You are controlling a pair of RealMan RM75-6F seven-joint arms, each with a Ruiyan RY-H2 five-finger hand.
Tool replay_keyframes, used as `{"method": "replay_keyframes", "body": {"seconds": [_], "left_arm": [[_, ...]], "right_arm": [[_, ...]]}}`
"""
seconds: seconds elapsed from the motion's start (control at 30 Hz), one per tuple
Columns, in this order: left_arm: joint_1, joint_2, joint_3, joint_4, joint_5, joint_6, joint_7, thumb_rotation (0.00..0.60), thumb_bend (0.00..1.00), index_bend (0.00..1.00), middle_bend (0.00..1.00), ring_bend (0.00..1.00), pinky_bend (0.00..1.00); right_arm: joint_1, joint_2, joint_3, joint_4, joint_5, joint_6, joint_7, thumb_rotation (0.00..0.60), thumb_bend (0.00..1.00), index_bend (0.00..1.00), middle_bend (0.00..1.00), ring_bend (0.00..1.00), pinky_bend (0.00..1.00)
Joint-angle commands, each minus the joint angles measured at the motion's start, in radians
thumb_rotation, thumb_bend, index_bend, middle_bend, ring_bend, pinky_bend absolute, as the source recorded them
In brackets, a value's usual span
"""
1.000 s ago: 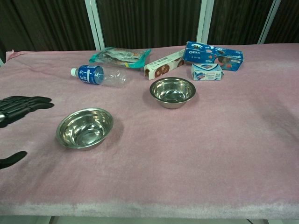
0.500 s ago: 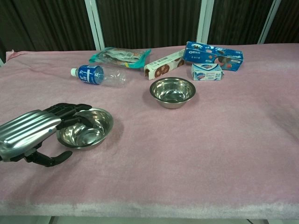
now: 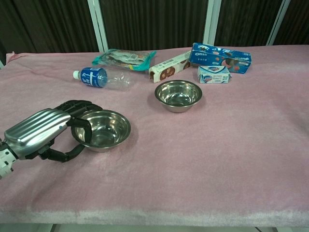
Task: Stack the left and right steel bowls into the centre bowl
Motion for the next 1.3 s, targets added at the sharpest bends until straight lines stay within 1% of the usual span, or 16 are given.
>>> {"method": "replay_keyframes", "body": {"seconds": [0.03, 0.17, 0.33, 0.47, 0.57, 0.7, 0.8, 0.87, 0.97, 1.07, 1.2, 1.3], "left_arm": [[-0.013, -0.037, 0.0, 0.068, 0.023, 0.064, -0.055, 0.6, 0.58, 0.64, 0.08, 0.0, 0.0], [-0.024, -0.04, -0.023, 0.086, 0.017, 0.113, -0.089, 0.6, 0.58, 0.64, 0.07, 0.0, 0.0], [-0.066, -0.017, -0.073, 0.038, 0.008, 0.144, -0.11, 0.6, 0.58, 0.65, 0.07, 0.0, 0.0], [-0.124, 0.001, -0.133, -0.039, -0.022, 0.114, -0.086, 0.6, 0.57, 0.65, 0.07, 0.0, 0.0], [-0.176, -0.003, -0.179, -0.079, -0.048, 0.074, -0.066, 0.6, 0.57, 0.65, 0.08, 0.0, 0.0], [-0.252, -0.047, -0.24, -0.072, -0.1, 0.004, -0.044, 0.6, 0.57, 0.65, 0.09, 0.0, 0.0], [-0.313, -0.096, -0.277, -0.039, -0.153, -0.071, -0.032, 0.6, 0.57, 0.65, 0.09, 0.0, 0.0], [-0.359, -0.14, -0.301, 0.002, -0.184, -0.115, -0.016, 0.6, 0.56, 0.64, 0.08, 0.0, 0.0], [-0.423, -0.202, -0.334, 0.068, -0.221, -0.159, -0.005, 0.6, 0.56, 0.63, 0.08, 0.0, 0.0], [-0.476, -0.259, -0.358, 0.153, -0.245, -0.177, 0.004, 0.6, 0.56, 0.62, 0.08, 0.0, 0.0], [-0.519, -0.322, -0.373, 0.278, -0.277, -0.195, -0.037, 0.6, 0.56, 0.61, 0.08, 0.0, 0.0], [-0.539, -0.353, -0.367, 0.36, -0.302, -0.239, -0.062, 0.6, 0.55, 0.59, 0.08, 0.0, 0.0]], "right_arm": [[-0.004, -0.002, 0.006, 0.007, -0.001, -0.007, 0.009, 0.6, 0.33, 0.0, 0.0, 0.0, 0.0], [-0.013, -0.005, 0.012, 0.019, -0.003, -0.008, 0.024, 0.6, 0.33, 0.0, 0.0, 0.0, 0.0], [-0.021, -0.007, 0.018, 0.031, -0.006, -0.012, 0.043, 0.6, 0.33, 0.0, 0.0, 0.0, 0.0], [-0.028, -0.007, 0.025, 0.038, -0.01, -0.009, 0.06, 0.6, 0.33, 0.0, 0.0, 0.0, 0.0], [-0.037, -0.006, 0.029, 0.048, -0.008, -0.004, 0.074, 0.6, 0.33, 0.0, 0.0, 0.0, 0.0], [-0.048, -0.005, 0.033, 0.067, 0.001, -0.007, 0.103, 0.6, 0.33, 0.0, 0.0, 0.0, 0.0], [-0.056, -0.002, 0.036, 0.08, 0.005, -0.01, 0.128, 0.6, 0.33, 0.0, 0.0, 0.0, 0.0], [-0.06, 0.003, 0.038, 0.088, 0.008, -0.011, 0.149, 0.6, 0.33, 0.0, 0.0, 0.0, 0.0], [-0.066, 0.01, 0.043, 0.098, 0.012, -0.009, 0.181, 0.6, 0.33, 0.0, 0.0, 0.0, 0.0], [-0.072, 0.015, 0.046, 0.115, 0.016, -0.011, 0.218, 0.6, 0.33, 0.0, 0.0, 0.0, 0.0], [-0.082, 0.016, 0.047, 0.148, 0.023, -0.017, 0.264, 0.6, 0.33, 0.0, 0.0, 0.0, 0.0], [-0.09, 0.011, 0.053, 0.175, 0.038, -0.024, 0.294, 0.6, 0.33, 0.0, 0.0, 0.0, 0.0]]}}
